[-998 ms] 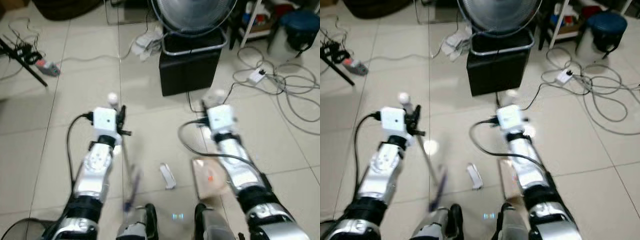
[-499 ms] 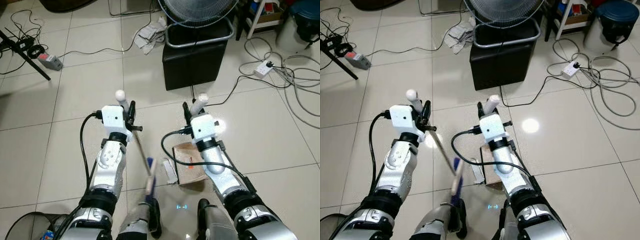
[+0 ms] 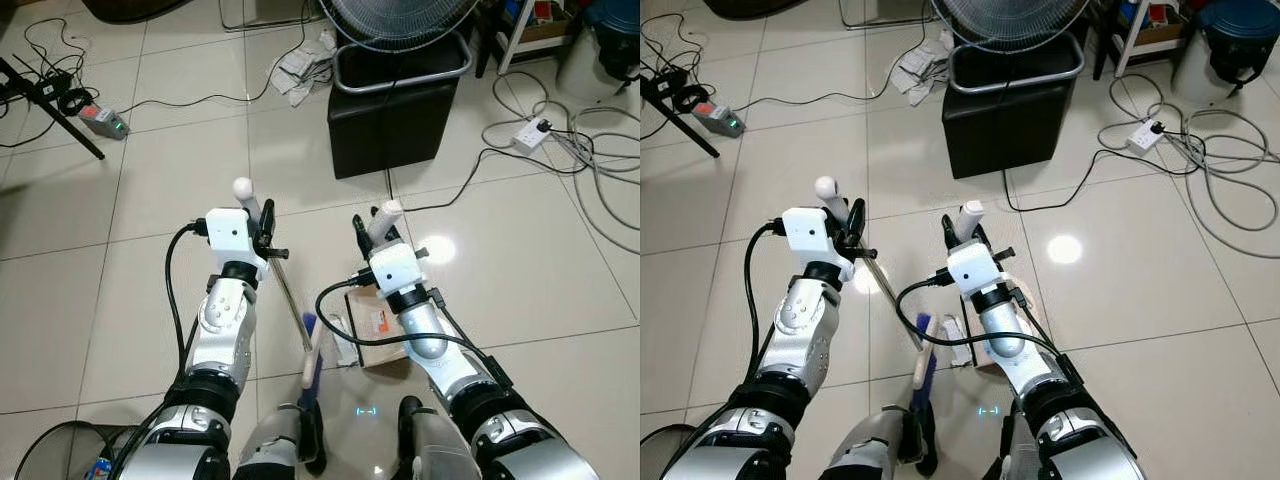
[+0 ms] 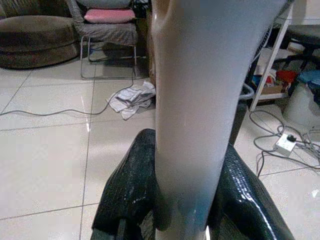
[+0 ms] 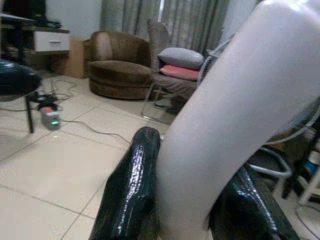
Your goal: Sweep floor
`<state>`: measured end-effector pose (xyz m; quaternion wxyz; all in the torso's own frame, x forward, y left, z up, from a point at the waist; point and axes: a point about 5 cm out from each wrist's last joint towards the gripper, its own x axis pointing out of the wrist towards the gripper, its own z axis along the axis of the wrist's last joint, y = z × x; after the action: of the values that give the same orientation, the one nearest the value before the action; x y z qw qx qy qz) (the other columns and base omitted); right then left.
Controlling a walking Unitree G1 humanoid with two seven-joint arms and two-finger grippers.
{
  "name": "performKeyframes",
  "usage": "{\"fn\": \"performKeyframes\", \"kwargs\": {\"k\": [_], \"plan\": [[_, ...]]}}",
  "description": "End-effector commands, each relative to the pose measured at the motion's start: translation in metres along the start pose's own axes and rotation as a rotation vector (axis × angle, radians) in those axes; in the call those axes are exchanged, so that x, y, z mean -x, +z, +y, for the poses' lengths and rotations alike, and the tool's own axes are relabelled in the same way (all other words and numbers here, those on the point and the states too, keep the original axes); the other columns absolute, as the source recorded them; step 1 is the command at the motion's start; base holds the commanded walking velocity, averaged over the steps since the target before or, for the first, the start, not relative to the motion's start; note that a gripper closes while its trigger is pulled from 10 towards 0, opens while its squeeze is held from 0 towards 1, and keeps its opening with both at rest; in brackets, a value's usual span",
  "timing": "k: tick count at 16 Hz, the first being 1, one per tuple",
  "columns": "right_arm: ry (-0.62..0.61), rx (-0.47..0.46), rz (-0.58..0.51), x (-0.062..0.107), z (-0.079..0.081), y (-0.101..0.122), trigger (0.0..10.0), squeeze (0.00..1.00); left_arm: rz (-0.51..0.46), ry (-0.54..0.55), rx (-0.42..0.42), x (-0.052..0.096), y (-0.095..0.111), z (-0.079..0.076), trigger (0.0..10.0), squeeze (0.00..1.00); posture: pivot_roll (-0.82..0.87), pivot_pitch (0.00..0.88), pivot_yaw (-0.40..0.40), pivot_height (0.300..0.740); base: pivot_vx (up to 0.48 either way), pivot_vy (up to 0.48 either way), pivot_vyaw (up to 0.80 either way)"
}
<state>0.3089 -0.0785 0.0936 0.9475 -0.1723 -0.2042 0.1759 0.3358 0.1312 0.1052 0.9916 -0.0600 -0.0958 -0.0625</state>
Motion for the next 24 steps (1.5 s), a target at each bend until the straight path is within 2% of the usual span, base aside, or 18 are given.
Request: {"fn": "performKeyframes", "kwargs": {"k": [1, 2, 4, 5, 7, 9, 11, 12, 13, 14, 16, 18, 19, 20, 21, 22, 24], "plan": [[0.095, 0.002, 0.117, 0.017, 0.014, -0.018, 10.0, 0.00, 0.051, 0.020, 0.052, 0.006, -0.011, 0.002, 10.0, 0.00, 0.06, 0.309, 0.138, 0.740, 0.000, 0.000, 0.00], [0.103, -0.016, 0.155, 0.021, 0.016, -0.023, 10.0, 0.00, 0.047, 0.024, 0.094, 0.003, -0.010, 0.001, 10.0, 0.00, 0.06, 0.306, 0.136, 0.740, 0.000, 0.000, 0.00], [0.068, -0.040, 0.178, 0.024, 0.012, -0.026, 10.0, 0.00, 0.024, 0.051, 0.139, -0.003, -0.004, 0.005, 10.0, 0.00, 0.05, 0.303, 0.135, 0.740, 0.000, 0.000, 0.00], [0.036, -0.056, 0.191, 0.027, 0.006, -0.029, 10.0, 0.00, -0.007, 0.090, 0.220, -0.009, 0.004, 0.011, 10.0, 0.00, 0.05, 0.295, 0.134, 0.740, 0.000, 0.000, 0.00], [-0.001, -0.076, 0.203, 0.031, -0.001, -0.032, 10.0, 0.00, -0.052, 0.111, 0.302, -0.016, 0.014, 0.019, 10.0, 0.00, 0.05, 0.291, 0.133, 0.740, 0.000, 0.000, 0.00], [-0.042, -0.103, 0.209, 0.036, -0.009, -0.035, 10.0, 0.00, -0.095, 0.087, 0.344, -0.023, 0.025, 0.025, 10.0, 0.00, 0.05, 0.280, 0.132, 0.740, 0.000, 0.000, 0.00], [-0.063, -0.141, 0.198, 0.042, -0.014, -0.035, 10.0, 0.00, -0.125, 0.001, 0.347, -0.028, 0.037, 0.026, 10.0, 0.00, 0.05, 0.271, 0.132, 0.740, 0.000, 0.000, 0.00], [-0.064, -0.149, 0.183, 0.047, -0.018, -0.035, 10.0, 0.00, -0.151, -0.089, 0.302, -0.031, 0.047, 0.027, 10.0, 0.00, 0.05, 0.267, 0.137, 0.740, 0.000, 0.000, 0.00], [-0.065, -0.150, 0.177, 0.048, -0.019, -0.034, 10.0, 0.00, -0.162, -0.111, 0.269, -0.031, 0.051, 0.028, 10.0, 0.00, 0.05, 0.267, 0.138, 0.740, 0.000, 0.000, 0.00], [-0.068, -0.145, 0.151, 0.051, -0.024, -0.032, 10.0, 0.00, -0.205, -0.139, 0.113, -0.032, 0.062, 0.034, 10.0, 0.00, 0.04, 0.265, 0.141, 0.740, 0.000, 0.000, 0.00], [-0.090, -0.136, 0.109, 0.053, -0.034, -0.027, 10.0, 0.00, -0.246, -0.100, 0.006, -0.032, 0.072, 0.045, 10.0, 0.00, 0.04, 0.264, 0.138, 0.740, 0.000, 0.000, 0.00], [-0.113, -0.137, 0.074, 0.055, -0.044, -0.021, 10.0, 0.00, -0.259, -0.093, -0.039, -0.032, 0.077, 0.051, 10.0, 0.00, 0.03, 0.264, 0.136, 0.740, 0.000, 0.000, 0.00], [-0.109, -0.117, 0.047, 0.056, -0.053, -0.016, 10.0, 0.00, -0.244, -0.086, -0.089, -0.029, 0.074, 0.055, 10.0, 0.00, 0.02, 0.271, 0.132, 0.740, 0.000, 0.000, 0.00], [-0.101, -0.105, 0.042, 0.056, -0.055, -0.015, 10.0, 0.00, -0.232, -0.075, -0.097, -0.028, 0.071, 0.056, 10.0, 0.00, 0.02, 0.272, 0.131, 0.740, 0.000, 0.000, 0.00], [-0.074, -0.064, 0.034, 0.054, -0.059, -0.013, 10.0, 0.00, -0.186, -0.048, -0.131, -0.025, 0.059, 0.056, 10.0, 0.00, 0.02, 0.279, 0.130, 0.740, 0.000, 0.000, 0.00], [-0.064, -0.049, 0.041, 0.051, -0.061, -0.013, 10.0, 0.00, -0.135, -0.043, -0.134, -0.021, 0.046, 0.053, 10.0, 0.00, 0.02, 0.283, 0.127, 0.740, 0.000, 0.000, 0.00], [-0.033, -0.016, 0.055, 0.049, -0.059, -0.015, 10.0, 0.00, -0.094, -0.043, -0.152, -0.016, 0.035, 0.050, 10.0, 0.00, 0.03, 0.293, 0.123, 0.740, 0.000, 0.000, 0.00]]}}
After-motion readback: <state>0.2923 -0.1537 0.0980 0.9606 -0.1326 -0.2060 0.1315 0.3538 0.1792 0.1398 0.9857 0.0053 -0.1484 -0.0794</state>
